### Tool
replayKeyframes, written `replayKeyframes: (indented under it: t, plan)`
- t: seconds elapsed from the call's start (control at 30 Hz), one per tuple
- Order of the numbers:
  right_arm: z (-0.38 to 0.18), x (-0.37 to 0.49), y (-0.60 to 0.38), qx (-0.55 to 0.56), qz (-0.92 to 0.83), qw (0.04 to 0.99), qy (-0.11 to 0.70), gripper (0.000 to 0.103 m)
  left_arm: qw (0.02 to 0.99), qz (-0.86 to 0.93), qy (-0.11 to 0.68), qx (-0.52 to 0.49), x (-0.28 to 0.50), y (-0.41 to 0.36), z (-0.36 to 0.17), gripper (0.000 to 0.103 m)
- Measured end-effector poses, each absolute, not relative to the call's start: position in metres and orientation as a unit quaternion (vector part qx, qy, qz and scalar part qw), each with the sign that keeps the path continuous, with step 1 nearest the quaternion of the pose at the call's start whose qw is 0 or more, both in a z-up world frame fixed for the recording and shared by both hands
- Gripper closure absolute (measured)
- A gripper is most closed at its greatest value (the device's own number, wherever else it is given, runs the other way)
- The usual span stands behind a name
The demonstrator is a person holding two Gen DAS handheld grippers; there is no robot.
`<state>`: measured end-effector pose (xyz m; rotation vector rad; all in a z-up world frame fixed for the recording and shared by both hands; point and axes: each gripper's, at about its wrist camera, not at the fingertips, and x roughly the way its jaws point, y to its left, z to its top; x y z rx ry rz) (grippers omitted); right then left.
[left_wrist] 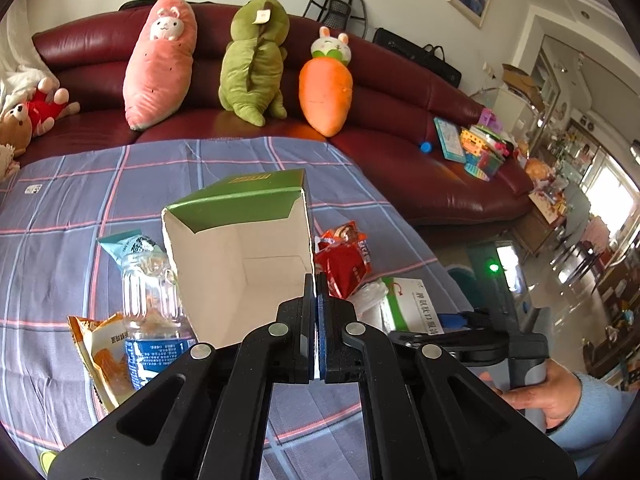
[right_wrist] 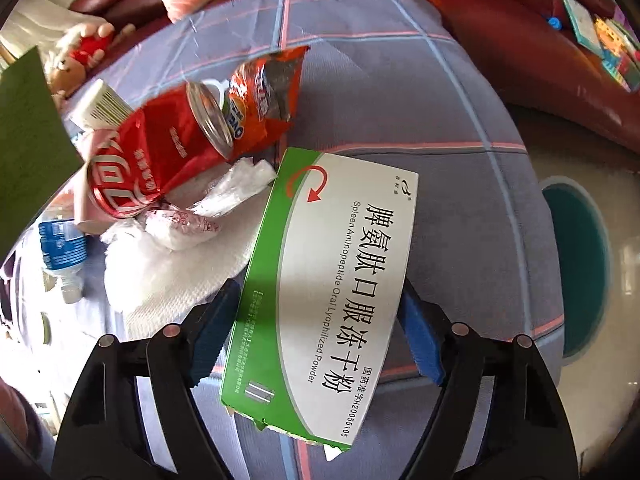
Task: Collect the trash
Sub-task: 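Grasp the medicine box with the right tool while the left holds the green box, then open the right tool over the teal bin while the left carries the green box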
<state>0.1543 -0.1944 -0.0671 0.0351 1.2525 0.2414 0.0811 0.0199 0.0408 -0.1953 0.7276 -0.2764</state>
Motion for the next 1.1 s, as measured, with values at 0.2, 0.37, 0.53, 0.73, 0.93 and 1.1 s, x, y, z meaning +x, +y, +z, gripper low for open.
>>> replayKeyframes:
  t: [0.2,0.37,0.53,0.73,0.93,1.1]
  plan:
    - [-0.044,0.137,-0.233,0.045,0.108,0.818,0.563,0.029,0.922,-0.156,0.344,-0.087,0.084,-0.001,0.055,0.102]
    - [-0.027,0.123,-0.279,0.076,0.085,0.832,0.543,0.029,0.908,-0.200,0.361,-0.072,0.094,-0.048,0.051,0.102]
    - [-0.010,0.120,-0.354,0.105,0.036,0.848,0.518,0.029,0.889,-0.246,0.382,-0.054,0.113,-0.105,0.044,0.102]
    - [-0.013,0.131,-0.451,0.159,-0.028,0.848,0.505,0.029,0.867,-0.299,0.398,-0.018,0.143,-0.185,0.033,0.102]
    - [-0.045,0.145,-0.498,0.179,-0.054,0.833,0.521,0.029,0.844,-0.327,0.426,0.011,0.173,-0.258,0.005,0.102]
    - [-0.069,0.164,-0.519,0.185,-0.067,0.822,0.535,0.029,0.831,-0.332,0.445,0.026,0.189,-0.290,-0.015,0.102]
